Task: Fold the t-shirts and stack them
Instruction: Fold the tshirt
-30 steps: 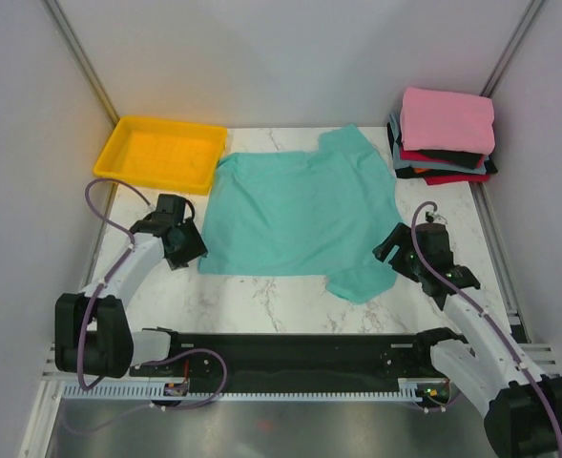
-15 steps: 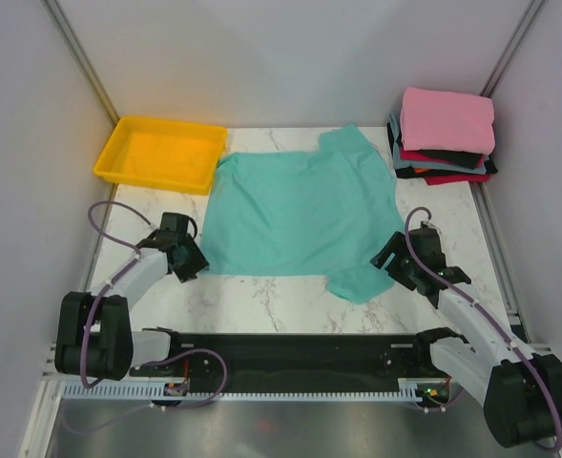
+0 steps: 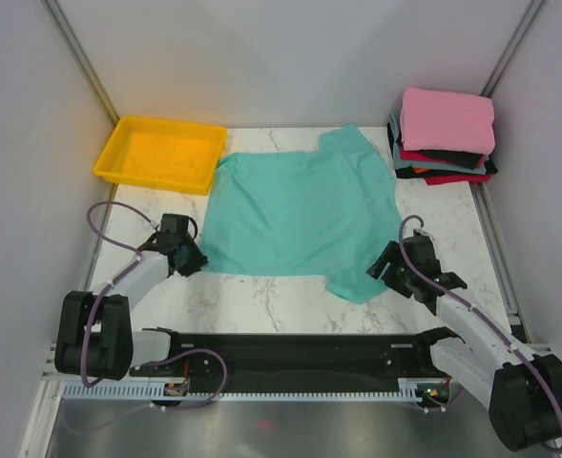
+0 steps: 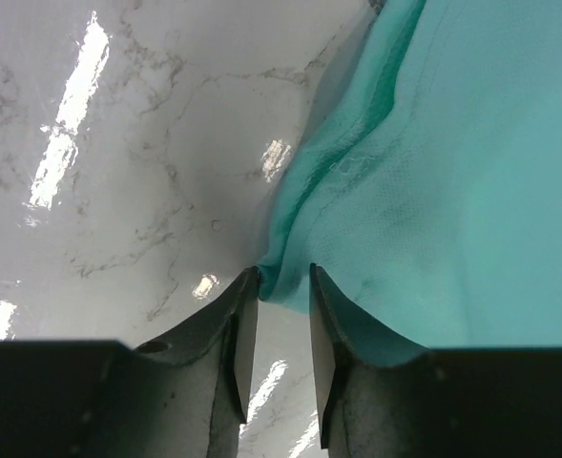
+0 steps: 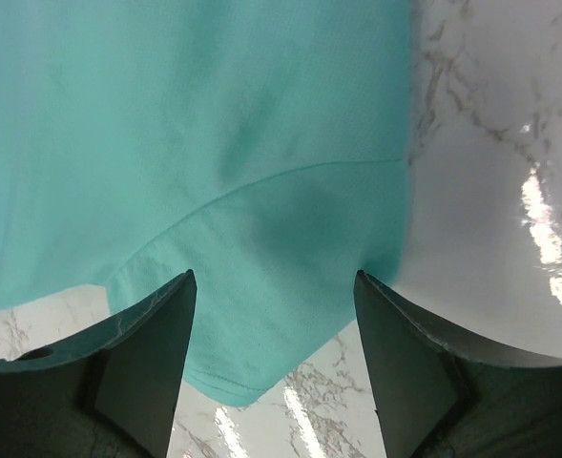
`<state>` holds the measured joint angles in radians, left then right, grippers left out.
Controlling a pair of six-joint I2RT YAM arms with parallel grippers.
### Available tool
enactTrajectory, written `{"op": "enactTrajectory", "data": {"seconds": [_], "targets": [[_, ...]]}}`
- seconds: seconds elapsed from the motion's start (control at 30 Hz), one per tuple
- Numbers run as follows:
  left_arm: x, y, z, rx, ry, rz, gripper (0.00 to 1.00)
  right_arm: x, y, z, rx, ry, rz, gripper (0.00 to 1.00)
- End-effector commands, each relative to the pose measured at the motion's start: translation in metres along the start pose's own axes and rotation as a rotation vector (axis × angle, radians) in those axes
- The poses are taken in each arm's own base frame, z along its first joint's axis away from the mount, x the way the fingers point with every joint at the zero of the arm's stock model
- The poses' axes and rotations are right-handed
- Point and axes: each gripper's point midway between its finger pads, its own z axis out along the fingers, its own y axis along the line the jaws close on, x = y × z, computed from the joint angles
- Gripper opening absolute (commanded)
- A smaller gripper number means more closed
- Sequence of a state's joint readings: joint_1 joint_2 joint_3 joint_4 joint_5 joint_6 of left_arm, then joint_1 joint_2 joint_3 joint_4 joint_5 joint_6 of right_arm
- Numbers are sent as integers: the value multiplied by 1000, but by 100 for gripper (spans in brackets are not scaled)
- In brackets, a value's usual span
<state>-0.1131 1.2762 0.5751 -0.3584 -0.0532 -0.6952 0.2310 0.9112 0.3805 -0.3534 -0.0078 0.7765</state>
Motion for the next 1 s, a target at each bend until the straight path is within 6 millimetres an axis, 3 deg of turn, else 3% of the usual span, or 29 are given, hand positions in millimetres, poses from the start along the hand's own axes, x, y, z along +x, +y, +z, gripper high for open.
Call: {"op": "enactTrajectory", "data": {"seconds": [0.0, 0.17, 0.37, 0.5, 0.6, 0.63, 0.7, 0.73, 0.83, 0.87, 0.93, 0.97], "targets": [[-21, -10, -7, 44, -107, 1, 37, 18, 1, 0, -7, 35, -4, 75], [-18, -9, -14, 58, -112, 2, 47, 36, -1, -6, 3, 44, -9, 75], [-11, -1, -11, 39, -101, 3, 49, 45, -4, -5, 14, 62, -17, 75], [-1, 0, -9, 52, -78, 2, 40, 42, -5, -4, 26, 51, -28, 74], [-6, -6, -14, 81, -92, 5, 23, 42, -3, -3, 16, 54, -32, 68], [-5, -6, -14, 82, -91, 9, 15, 43, -3, -2, 14, 58, -43, 63], [-5, -5, -13, 76, -92, 9, 2, 42, -3, 0, 13, 55, -55, 40], [-4, -4, -12, 72, -90, 12, 2, 42, -2, 0, 8, 55, -63, 28], [-2, -3, -11, 68, -83, 17, 2, 43, -1, 0, 2, 60, -76, 15], [-2, -3, -11, 71, -85, 17, 2, 43, 0, -1, -5, 59, -83, 6], [-2, -3, -12, 74, -84, 21, 2, 42, 0, -1, -8, 53, -84, 2], [-3, -4, -14, 82, -89, 22, 2, 44, -2, -2, 1, 60, -85, 5]]}}
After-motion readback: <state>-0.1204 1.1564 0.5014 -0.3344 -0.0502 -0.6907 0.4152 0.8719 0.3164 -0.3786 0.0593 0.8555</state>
